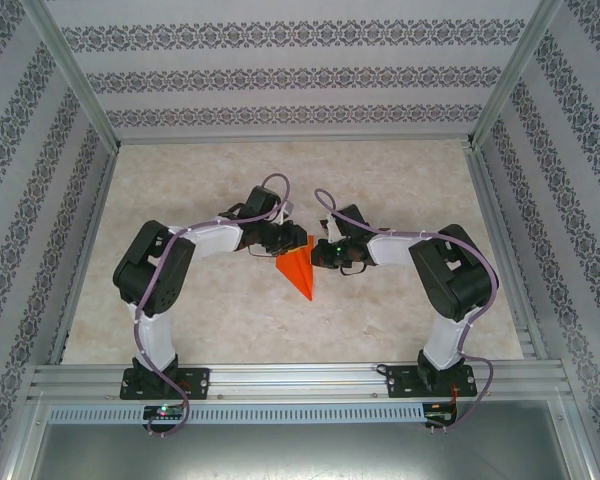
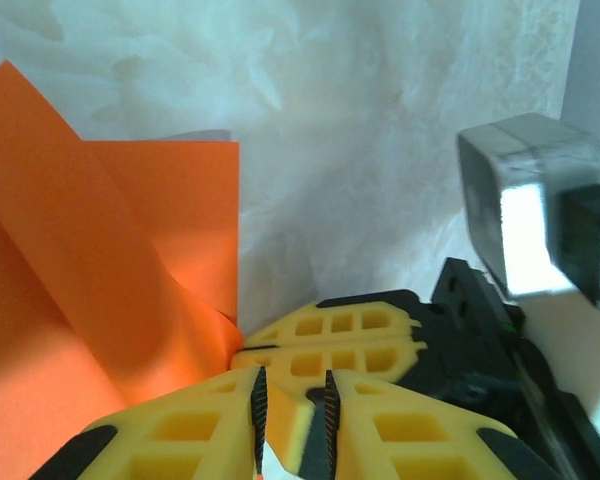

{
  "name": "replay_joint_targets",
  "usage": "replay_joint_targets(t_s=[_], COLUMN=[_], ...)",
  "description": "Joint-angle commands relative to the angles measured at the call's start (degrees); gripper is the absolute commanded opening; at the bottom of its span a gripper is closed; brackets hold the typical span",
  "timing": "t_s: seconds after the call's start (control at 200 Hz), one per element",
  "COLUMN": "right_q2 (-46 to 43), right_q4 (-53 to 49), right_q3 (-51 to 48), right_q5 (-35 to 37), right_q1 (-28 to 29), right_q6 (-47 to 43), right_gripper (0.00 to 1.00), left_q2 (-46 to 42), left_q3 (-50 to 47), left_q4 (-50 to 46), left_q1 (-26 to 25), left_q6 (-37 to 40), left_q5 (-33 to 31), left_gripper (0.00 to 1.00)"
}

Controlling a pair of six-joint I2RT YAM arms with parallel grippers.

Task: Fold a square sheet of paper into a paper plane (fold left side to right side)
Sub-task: Fourth fold the wing at the center of the table.

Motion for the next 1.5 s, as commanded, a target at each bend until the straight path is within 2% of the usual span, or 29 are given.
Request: replay_joint_targets(t_s=[0.0, 0.56, 1.104, 1.234, 1.494], right_q2=[2.61, 2.87, 2.19, 0.7, -8.77], right_q4=[-4.24, -6.1, -6.57, -6.35, -8.51], right_q3=[-0.06, 0.84, 1.96, 2.64, 1.86], right_q5=[3.3, 4.19, 4.35, 3.97, 4.9], right_q1=[1.07, 1.41, 1.37, 1.02, -0.26], right_q6=[-1.36, -2.37, -3.26, -3.31, -3.44], right_gripper=[0.01, 0.01, 0.02, 0.07, 0.26], left_q2=[1.83, 3.93, 4.53, 4.53, 4.55], left_q3=[1.7, 0.38, -3.2, -3.91, -4.74], left_q4=[1.61, -5.55, -5.25, -5.18, -4.27], left_q1=[-0.83, -0.89, -0.89, -0.89, -0.97], left_q6=[-0.18, 3.51, 3.52, 3.55, 3.07], left_q5=[2.36, -3.45, -5.52, -5.92, -5.96], left_gripper=[0.26, 0.25, 0.24, 0.24, 0.23])
